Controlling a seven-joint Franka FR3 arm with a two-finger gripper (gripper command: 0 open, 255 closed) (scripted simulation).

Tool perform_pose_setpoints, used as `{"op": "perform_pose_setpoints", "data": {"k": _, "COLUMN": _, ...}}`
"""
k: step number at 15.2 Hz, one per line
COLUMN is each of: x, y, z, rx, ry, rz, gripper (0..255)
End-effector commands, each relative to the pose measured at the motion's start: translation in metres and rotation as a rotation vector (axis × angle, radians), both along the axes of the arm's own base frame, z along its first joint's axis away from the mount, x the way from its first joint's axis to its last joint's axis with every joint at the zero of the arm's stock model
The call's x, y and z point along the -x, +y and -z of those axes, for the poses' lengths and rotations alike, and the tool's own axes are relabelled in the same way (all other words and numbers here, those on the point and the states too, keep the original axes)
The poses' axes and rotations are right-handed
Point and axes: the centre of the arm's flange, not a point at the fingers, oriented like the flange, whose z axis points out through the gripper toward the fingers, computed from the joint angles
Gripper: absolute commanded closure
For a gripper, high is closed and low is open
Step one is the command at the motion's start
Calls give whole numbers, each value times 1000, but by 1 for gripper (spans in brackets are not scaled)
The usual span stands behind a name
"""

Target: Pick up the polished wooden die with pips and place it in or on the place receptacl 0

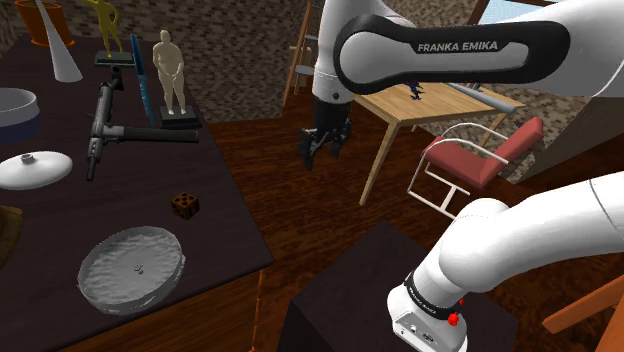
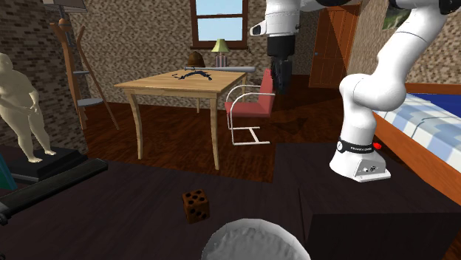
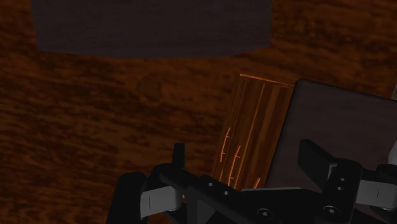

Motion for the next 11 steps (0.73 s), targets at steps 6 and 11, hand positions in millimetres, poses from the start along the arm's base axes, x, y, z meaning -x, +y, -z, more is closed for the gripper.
{"op": "perform_pose_setpoints", "data": {"k": 6, "x": -53, "y": 62, "z": 42, "rx": -6, "ry": -16, "rz": 26, "gripper": 0}}
{"op": "perform_pose_setpoints", "data": {"k": 11, "x": -91, "y": 106, "z": 71, "rx": -9, "ry": -27, "rz": 44, "gripper": 0}}
